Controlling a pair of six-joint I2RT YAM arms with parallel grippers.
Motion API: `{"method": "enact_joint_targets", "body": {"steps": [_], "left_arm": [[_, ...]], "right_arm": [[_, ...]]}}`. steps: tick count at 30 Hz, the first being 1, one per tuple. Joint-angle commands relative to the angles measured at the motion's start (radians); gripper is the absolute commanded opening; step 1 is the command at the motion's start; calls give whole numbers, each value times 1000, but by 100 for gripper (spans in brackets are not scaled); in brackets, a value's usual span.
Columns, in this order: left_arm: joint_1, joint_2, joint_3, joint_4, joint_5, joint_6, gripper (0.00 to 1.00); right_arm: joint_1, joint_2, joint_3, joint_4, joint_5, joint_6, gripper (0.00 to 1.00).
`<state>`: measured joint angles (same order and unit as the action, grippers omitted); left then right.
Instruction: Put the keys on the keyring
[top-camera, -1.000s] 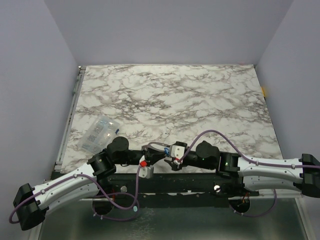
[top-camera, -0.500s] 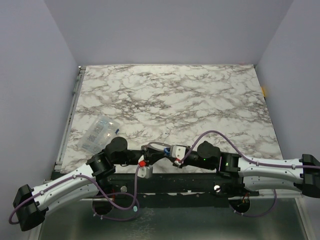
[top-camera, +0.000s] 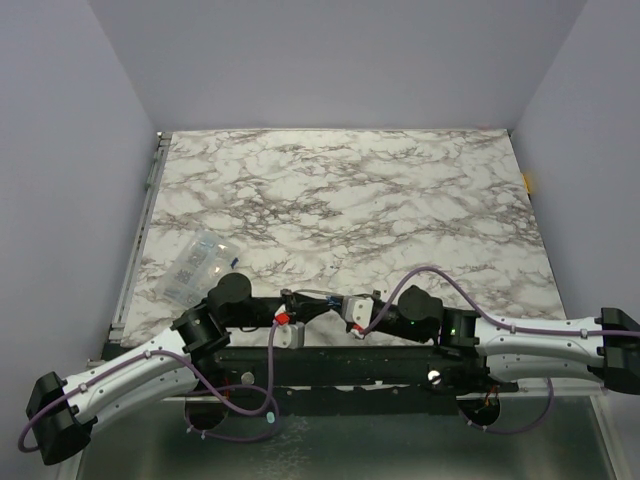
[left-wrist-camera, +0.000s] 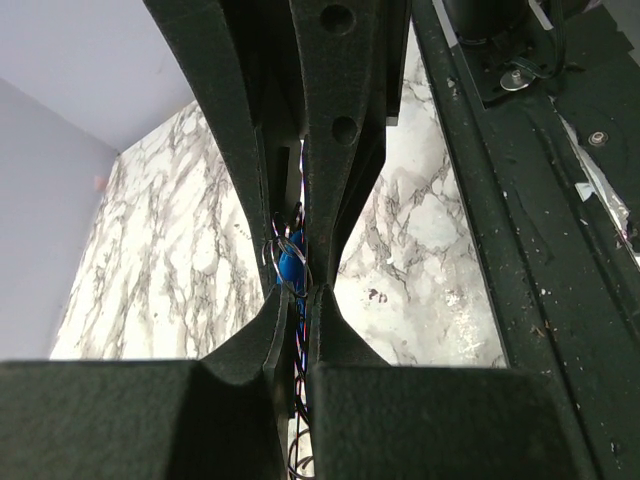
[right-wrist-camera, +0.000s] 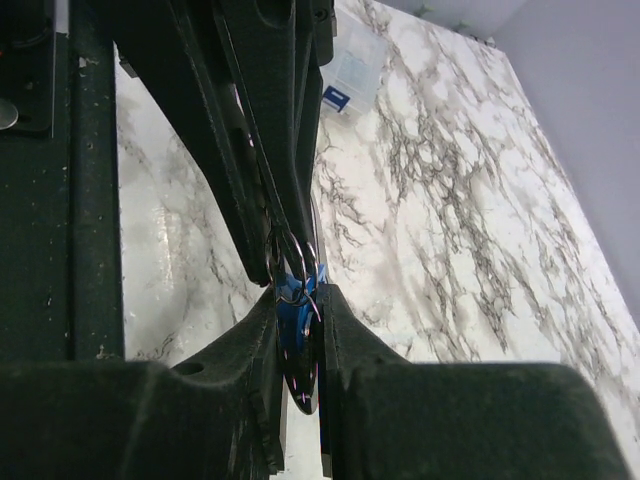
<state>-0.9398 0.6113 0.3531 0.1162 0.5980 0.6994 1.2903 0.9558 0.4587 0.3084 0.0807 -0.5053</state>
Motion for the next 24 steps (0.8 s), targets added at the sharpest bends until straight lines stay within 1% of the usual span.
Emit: {"method": "enact_joint_targets", "body": {"steps": [1, 3, 4, 9, 13, 18, 20, 24], "left_arm": [[3, -21, 11, 64, 9, 25, 0], [3, -19, 9, 64, 7, 29, 0], [4, -19, 8, 63, 6, 28, 2], [4, -9, 1, 61, 10, 28, 18], [3, -7, 4, 58, 17, 25, 25], [4, -14, 7, 44, 7, 17, 38], [4, -21, 11, 32, -1, 18, 41], [6, -32, 21, 19, -9, 18, 43]], "right_arm": [[1, -8, -9, 98, 55, 15, 1], [1, -11, -8, 101, 66, 4, 1], [0, -15, -8, 101, 74, 0, 1], [1, -42, -1, 69, 96, -19, 1], [1, -60, 7, 24, 114, -27, 1], [1, -89, 20, -22, 142, -36, 1], [2, -99, 28, -42, 148, -44, 1], [4, -113, 38, -80, 162, -53, 1]]}}
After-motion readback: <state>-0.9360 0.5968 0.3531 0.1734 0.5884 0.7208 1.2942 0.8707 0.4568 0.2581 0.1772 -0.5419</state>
